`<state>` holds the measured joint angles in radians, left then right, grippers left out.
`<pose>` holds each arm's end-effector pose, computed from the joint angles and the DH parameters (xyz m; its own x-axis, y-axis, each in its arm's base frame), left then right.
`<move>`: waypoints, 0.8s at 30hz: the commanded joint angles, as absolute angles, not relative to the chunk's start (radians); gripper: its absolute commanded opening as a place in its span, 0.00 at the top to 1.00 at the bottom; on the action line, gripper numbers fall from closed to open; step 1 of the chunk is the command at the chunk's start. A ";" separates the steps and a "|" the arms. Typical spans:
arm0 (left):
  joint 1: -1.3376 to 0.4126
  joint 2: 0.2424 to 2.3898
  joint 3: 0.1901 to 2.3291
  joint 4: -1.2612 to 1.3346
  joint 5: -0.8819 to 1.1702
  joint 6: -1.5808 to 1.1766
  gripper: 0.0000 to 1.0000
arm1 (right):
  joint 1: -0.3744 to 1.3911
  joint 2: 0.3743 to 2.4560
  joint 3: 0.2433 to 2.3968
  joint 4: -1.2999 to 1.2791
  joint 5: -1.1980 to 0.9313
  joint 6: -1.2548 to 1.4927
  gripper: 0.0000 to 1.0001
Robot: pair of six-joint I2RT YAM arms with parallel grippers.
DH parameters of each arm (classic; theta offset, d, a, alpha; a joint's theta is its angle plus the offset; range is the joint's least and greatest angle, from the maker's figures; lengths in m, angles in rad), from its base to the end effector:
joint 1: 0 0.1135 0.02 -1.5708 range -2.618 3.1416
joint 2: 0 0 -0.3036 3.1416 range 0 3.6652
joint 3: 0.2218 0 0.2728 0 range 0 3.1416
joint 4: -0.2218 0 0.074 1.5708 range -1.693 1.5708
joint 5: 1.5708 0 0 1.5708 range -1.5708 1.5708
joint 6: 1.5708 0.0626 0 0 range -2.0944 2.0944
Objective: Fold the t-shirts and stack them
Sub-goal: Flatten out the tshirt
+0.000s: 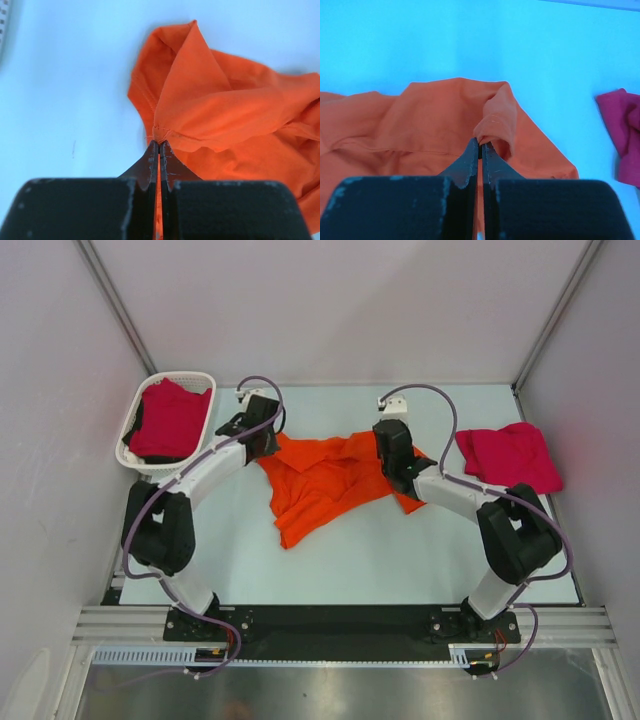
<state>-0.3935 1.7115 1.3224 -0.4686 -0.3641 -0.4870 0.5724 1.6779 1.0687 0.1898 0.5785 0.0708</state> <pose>0.3948 -0.1398 0.2685 -0.6843 -0.1894 -0.7042 -0.2004 0.9773 -0.0681 0.3720 0.1990 0.2608 -0.3438 -0.1511 -0.9268 -0.0094 0.9875 -0.1575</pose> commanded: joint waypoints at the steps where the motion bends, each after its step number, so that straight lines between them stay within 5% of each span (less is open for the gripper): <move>1: -0.347 1.599 1.368 -0.479 -0.396 -0.468 1.00 | 0.557 1.562 1.037 0.291 0.650 0.052 1.00; 14: -0.342 1.186 1.315 -0.531 -0.453 -0.440 1.00 | 0.620 1.133 0.962 0.229 0.712 0.003 1.00; 24: -0.344 0.721 1.269 -0.727 -0.479 -0.410 1.00 | 0.853 0.731 0.931 0.104 0.908 -0.064 1.00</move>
